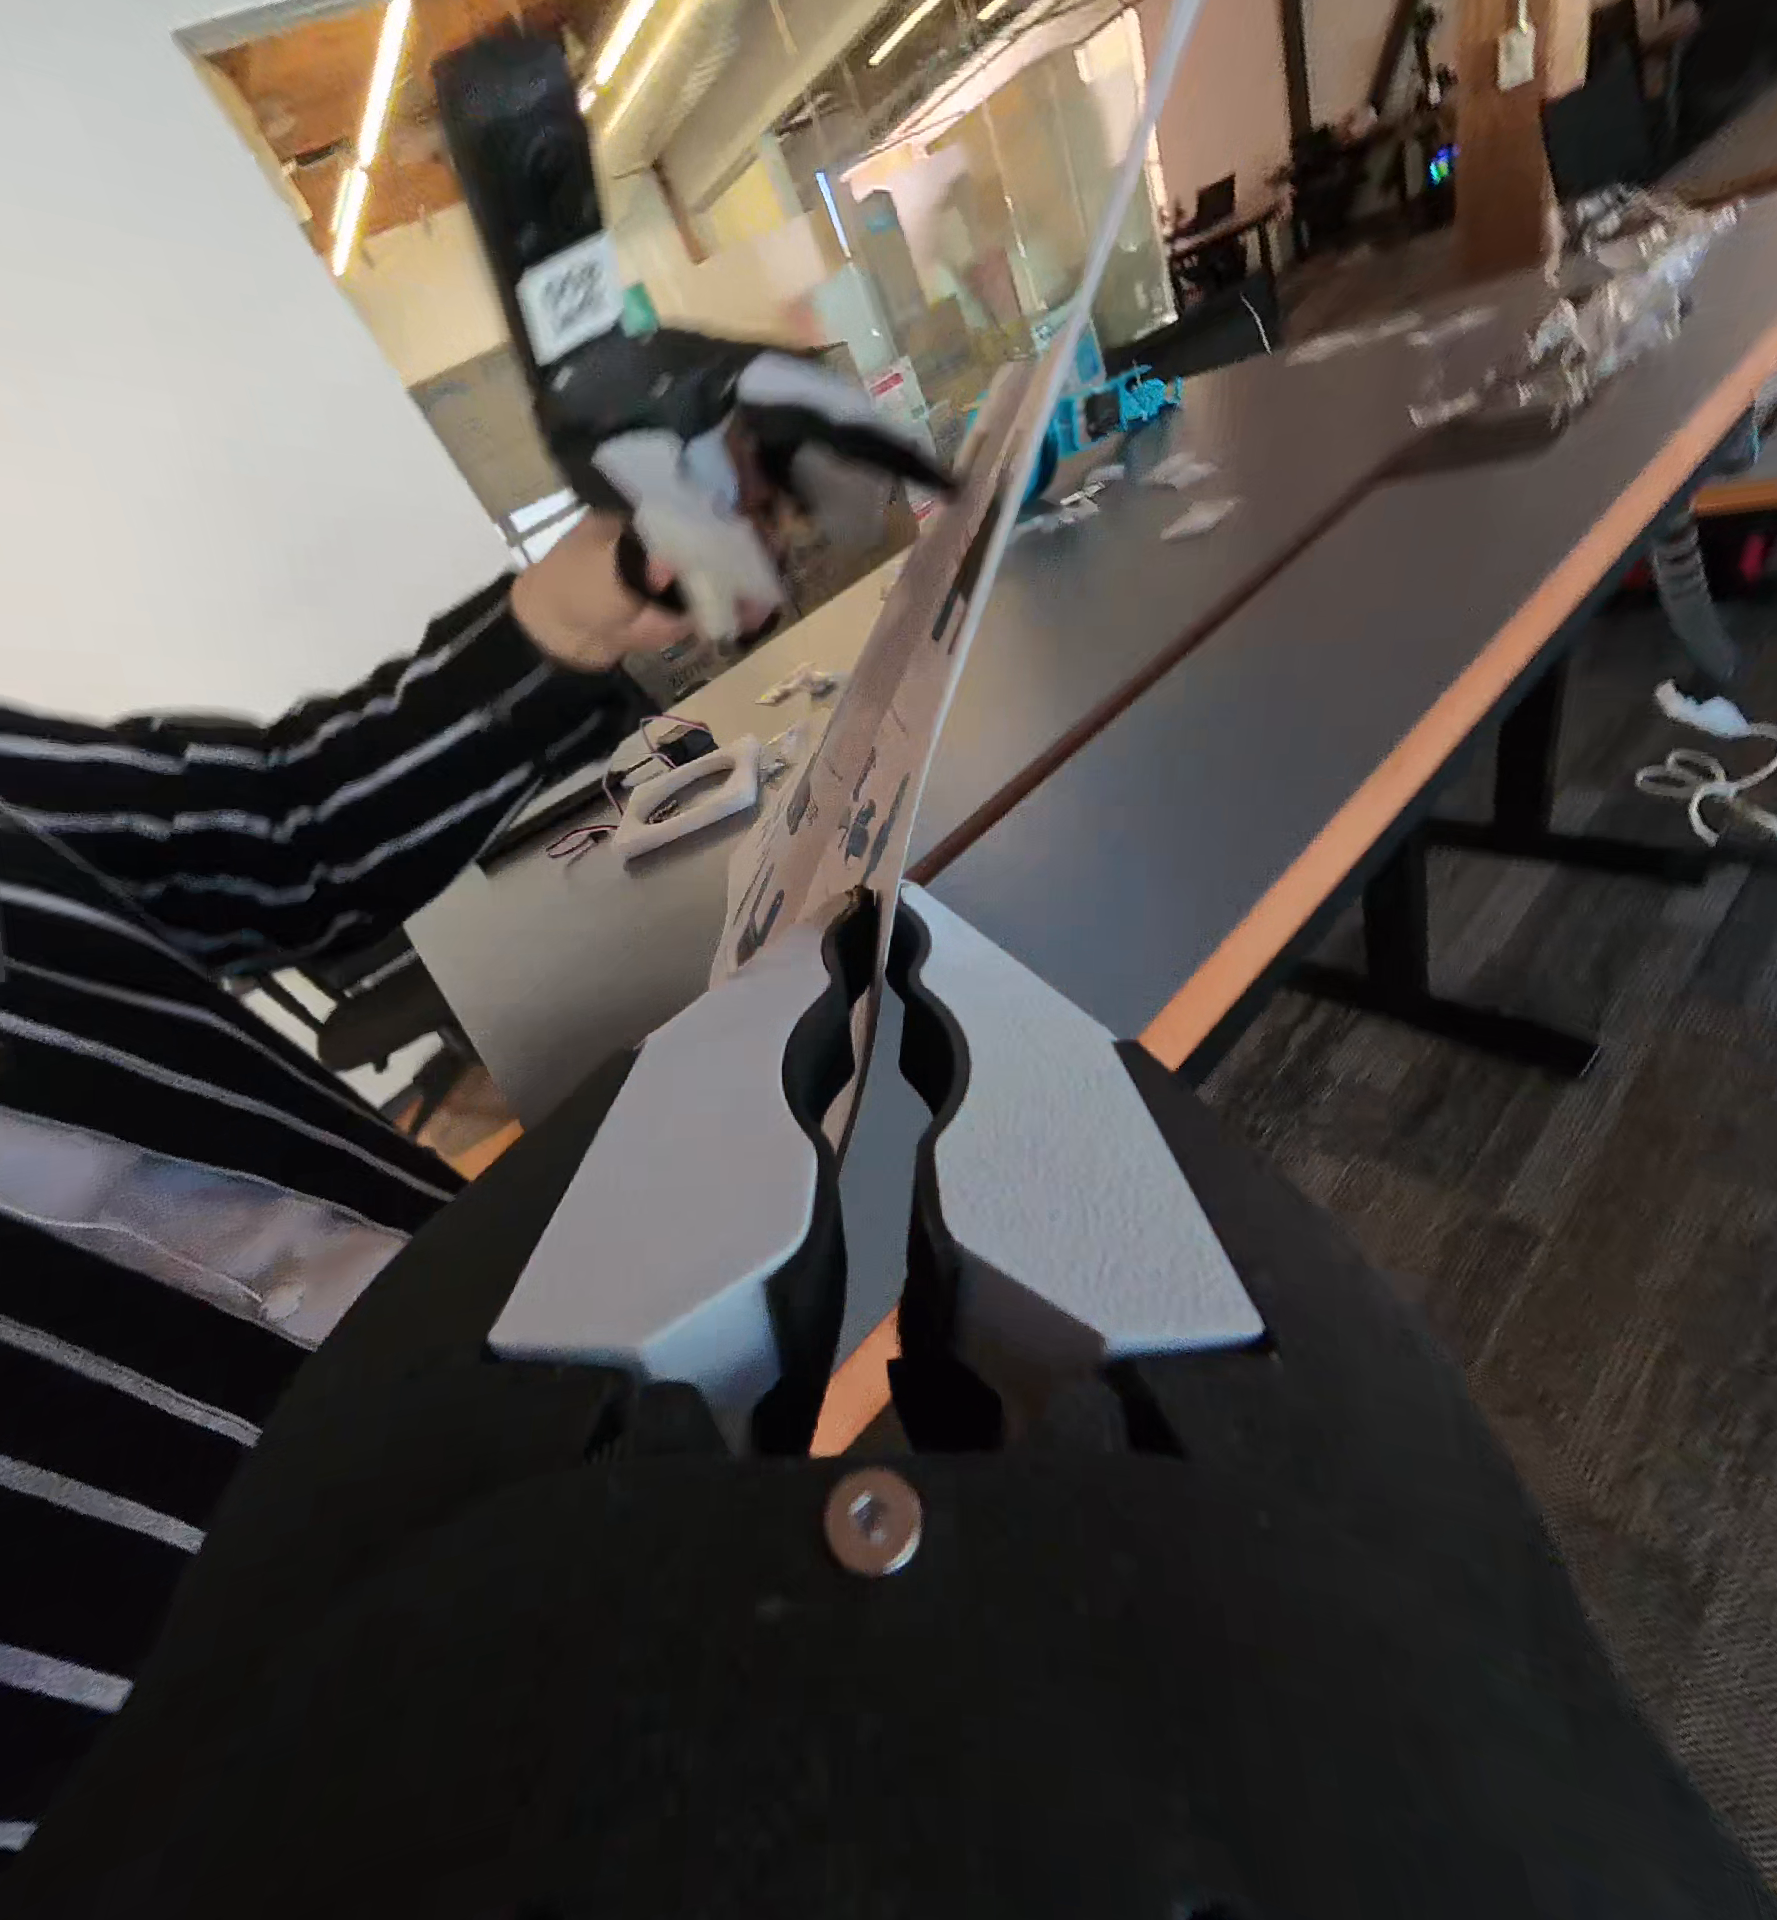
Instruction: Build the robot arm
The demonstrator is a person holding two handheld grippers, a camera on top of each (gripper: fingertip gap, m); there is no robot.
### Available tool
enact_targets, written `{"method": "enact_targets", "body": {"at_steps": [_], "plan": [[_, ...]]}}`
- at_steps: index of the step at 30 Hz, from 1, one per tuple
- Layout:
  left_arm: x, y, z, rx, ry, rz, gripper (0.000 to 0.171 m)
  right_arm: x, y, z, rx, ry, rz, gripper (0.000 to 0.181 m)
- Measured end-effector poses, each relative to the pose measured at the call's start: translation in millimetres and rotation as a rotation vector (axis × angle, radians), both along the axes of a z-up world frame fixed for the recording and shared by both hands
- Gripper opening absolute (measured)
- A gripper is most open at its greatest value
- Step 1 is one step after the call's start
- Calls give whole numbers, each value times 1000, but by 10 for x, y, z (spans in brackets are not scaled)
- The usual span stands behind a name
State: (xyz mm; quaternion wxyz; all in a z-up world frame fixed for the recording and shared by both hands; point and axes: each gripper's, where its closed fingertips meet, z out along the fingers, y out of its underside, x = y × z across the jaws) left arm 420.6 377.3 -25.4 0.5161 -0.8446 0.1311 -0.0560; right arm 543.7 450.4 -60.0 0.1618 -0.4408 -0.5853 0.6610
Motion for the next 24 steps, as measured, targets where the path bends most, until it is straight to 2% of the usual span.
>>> {"method": "enact_targets", "body": {"at_steps": [3,5,7,9,12,13,14,17,20,24], "plan": [[-37,259,476,-66,25,-155,66,56,-83,128,64,42,32,0],[57,334,604,-203,19,-288,65,81,-131,190,67,59,56,0],[119,377,580,-385,24,-362,66,107,-178,246,52,71,84,0],[146,425,504,-491,88,-417,60,112,-199,271,64,82,89,0],[264,301,316,-682,96,-541,28,73,-190,279,12,47,90,0],[286,267,260,-734,86,-569,8,73,-203,293,-13,48,103,0],[297,250,215,-775,69,-587,5,61,-202,281,-19,44,100,0],[313,226,183,-863,-33,-628,0,35,-175,201,-34,2,79,0],[356,223,257,-905,-150,-646,0,46,-129,253,-142,-4,74,0],[441,187,357,-876,-163,-707,0,63,-63,299,-253,-12,57,0]]}}
